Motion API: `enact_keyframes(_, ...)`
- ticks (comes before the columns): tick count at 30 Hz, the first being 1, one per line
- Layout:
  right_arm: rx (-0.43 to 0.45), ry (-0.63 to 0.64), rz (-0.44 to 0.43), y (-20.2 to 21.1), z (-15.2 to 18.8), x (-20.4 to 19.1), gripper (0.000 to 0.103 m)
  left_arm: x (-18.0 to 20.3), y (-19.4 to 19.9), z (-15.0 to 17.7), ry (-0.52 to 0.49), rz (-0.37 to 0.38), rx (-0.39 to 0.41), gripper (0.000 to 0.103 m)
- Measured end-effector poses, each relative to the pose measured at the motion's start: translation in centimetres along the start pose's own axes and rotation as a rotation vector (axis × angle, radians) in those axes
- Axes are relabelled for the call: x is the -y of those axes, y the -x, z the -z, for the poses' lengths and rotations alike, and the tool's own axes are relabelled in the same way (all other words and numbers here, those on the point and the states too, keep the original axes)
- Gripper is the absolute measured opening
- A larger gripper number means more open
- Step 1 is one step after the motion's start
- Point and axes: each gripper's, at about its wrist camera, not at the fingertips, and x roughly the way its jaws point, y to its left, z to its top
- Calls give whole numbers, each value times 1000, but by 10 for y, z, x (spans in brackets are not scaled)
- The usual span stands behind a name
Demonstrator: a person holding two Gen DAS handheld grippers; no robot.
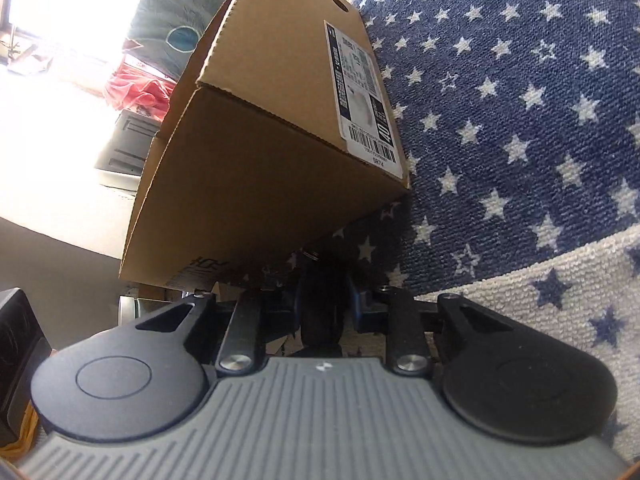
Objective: Organize rigid objects
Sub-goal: 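Grasp the black item behind the box with the right gripper, then lower the black item into the box and open the right gripper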
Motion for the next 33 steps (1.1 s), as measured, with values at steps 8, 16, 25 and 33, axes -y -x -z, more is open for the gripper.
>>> enact_keyframes(8,-39,-38,-56,-8,-8,9,19,7,-5,-4,-23,-61,-39,39)
enact_keyframes(16,-77,-53,-93,-17,-8,14,15,10,-8,0,-32,-107,-47,33)
enact_keyframes(25,-29,-37,-90,0,9,-6,15,15,22,10,-65,-77,22,32)
enact_keyframes(33,63,59,-84,47,25,-61,15,11,94,10,-90,-38,167,32)
